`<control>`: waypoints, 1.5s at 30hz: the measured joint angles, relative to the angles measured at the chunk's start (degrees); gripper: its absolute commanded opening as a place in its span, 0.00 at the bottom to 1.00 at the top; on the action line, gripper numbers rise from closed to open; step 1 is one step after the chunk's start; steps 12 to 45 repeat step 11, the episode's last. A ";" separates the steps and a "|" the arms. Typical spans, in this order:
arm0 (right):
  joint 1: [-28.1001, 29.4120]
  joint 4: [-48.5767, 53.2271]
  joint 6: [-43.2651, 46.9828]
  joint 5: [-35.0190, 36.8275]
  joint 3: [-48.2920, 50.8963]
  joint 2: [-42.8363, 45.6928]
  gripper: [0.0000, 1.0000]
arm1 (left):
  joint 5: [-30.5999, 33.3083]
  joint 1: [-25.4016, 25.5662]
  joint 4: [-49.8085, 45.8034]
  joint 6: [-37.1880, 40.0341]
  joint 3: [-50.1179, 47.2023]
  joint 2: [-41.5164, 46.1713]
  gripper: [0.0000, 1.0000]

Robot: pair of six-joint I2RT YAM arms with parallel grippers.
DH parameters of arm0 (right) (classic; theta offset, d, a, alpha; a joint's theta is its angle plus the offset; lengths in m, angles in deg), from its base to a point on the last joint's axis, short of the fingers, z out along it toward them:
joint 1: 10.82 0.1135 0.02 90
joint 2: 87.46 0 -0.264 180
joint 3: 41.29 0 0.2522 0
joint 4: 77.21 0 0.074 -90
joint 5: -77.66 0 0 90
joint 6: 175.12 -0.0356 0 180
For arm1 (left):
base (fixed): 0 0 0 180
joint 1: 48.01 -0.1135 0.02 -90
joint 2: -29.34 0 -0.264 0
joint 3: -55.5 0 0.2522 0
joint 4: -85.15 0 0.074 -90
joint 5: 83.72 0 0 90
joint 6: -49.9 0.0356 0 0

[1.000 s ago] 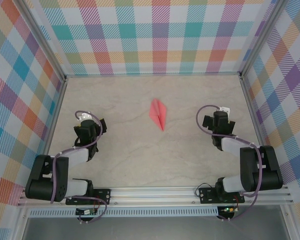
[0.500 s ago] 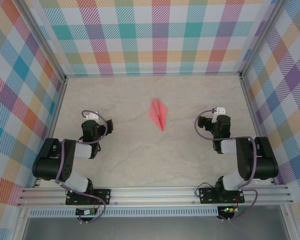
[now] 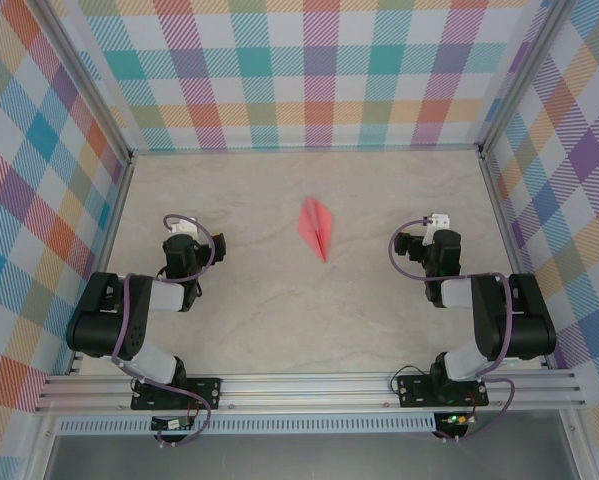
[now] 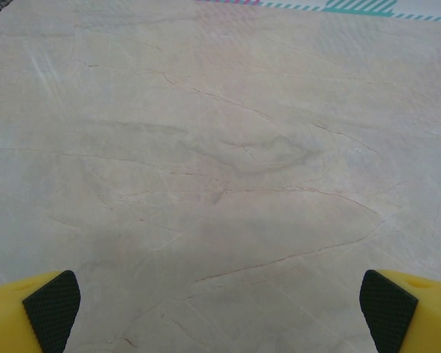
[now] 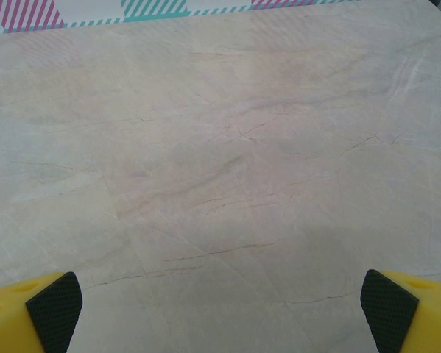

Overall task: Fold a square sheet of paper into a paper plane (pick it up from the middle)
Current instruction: Reset both arms

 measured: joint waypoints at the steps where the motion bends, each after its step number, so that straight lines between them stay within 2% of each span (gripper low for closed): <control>1: 0.00 0.00 0.00 0.00 0.00 0.02 1.00 | 0.00 0.00 0.00 0.02 0.00 0.00 1.00; 45: 0.00 0.00 0.00 -0.02 0.00 0.02 1.00 | -0.48 0.00 -0.13 0.22 0.09 -0.09 1.00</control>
